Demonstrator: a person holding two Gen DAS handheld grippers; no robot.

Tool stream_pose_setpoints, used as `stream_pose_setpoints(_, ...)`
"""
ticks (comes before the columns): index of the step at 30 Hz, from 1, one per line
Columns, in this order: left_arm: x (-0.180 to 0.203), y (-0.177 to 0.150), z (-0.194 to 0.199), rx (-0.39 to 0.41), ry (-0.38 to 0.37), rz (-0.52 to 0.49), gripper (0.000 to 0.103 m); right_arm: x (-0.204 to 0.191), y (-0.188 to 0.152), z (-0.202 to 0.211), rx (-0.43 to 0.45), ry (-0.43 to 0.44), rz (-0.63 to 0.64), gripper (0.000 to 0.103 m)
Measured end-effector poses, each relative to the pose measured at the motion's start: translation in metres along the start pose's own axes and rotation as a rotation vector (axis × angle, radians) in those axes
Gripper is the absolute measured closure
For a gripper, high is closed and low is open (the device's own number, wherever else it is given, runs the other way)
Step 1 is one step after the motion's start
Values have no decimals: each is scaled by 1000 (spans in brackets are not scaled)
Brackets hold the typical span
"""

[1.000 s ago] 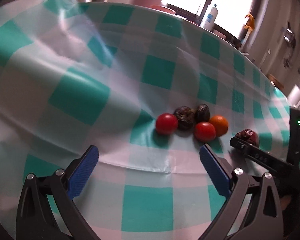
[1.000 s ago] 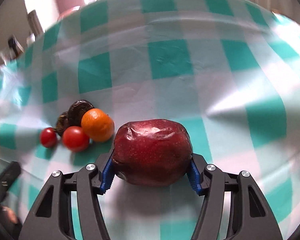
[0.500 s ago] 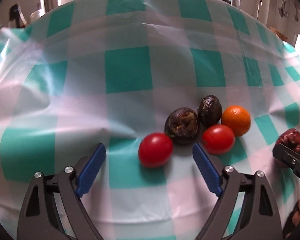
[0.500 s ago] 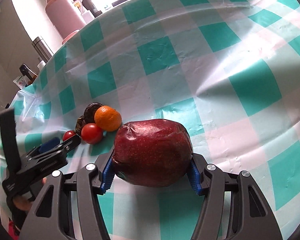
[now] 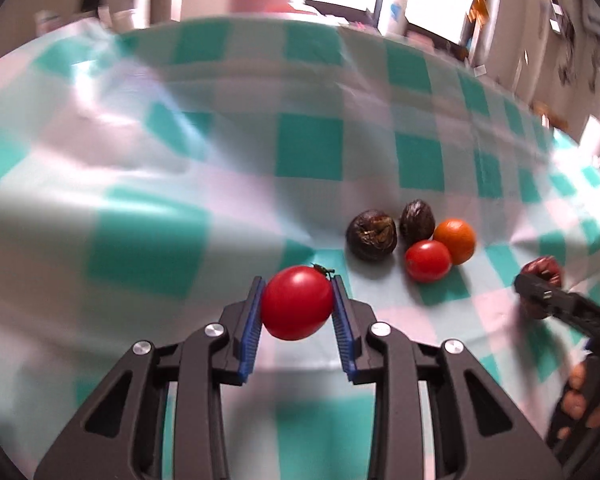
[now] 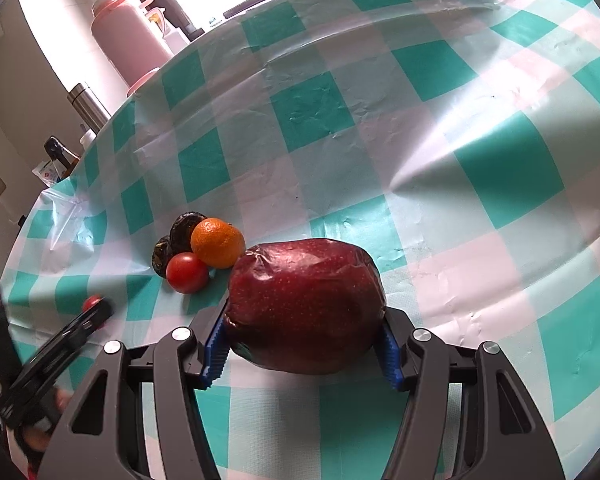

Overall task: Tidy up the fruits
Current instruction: 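Grasp a red apple with the right tool while the left tool grasps a red tomato, then lift and carry the red apple and red tomato with both tools over the white box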

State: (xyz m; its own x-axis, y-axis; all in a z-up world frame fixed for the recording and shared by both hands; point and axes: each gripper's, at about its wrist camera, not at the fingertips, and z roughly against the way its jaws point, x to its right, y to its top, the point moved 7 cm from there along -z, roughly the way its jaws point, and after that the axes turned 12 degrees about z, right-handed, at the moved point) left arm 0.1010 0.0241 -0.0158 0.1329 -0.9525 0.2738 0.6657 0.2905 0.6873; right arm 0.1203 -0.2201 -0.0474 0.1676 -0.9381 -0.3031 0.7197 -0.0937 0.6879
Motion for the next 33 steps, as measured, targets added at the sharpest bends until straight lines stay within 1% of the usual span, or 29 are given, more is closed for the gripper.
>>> stream_pose_setpoints(3,-16,-1,28,64,-18,89,70,2,0,4,21,15,-2,44)
stream_pose_setpoints(5,-26,-6,39,80,-20,133,70,1,1,8,41,26,-3,44)
stream_pose_setpoints(8,-31,-11,48,72,-25,174,70,-2,-1,15,52,35,6,43)
stream_pose_setpoints(11,-35,-11,47,67,-13,187,70,-9,-13,21,23,42,8,43)
stream_pose_setpoints(13,-37,-15,46,42,-33,199,70,-20,-25,28,9,49,25,44)
stream_pose_setpoints(15,-34,-18,45,37,-32,188,70,-34,-36,37,15,61,63,44)
stream_pose_setpoints(17,-30,-19,47,50,-28,165,70,-50,-50,48,27,80,94,44)
stream_pose_setpoints(21,-24,-20,50,65,-34,145,70,-67,-68,64,36,112,117,44)
stream_pose_setpoints(25,-20,-29,51,49,-45,131,70,-74,-81,75,36,133,127,43)
stream_pose_setpoints(29,-16,-38,58,63,-38,96,70,-79,-93,86,35,157,142,44)
stream_pose_setpoints(33,-16,-44,67,79,-56,91,70,-84,-103,95,35,173,159,43)
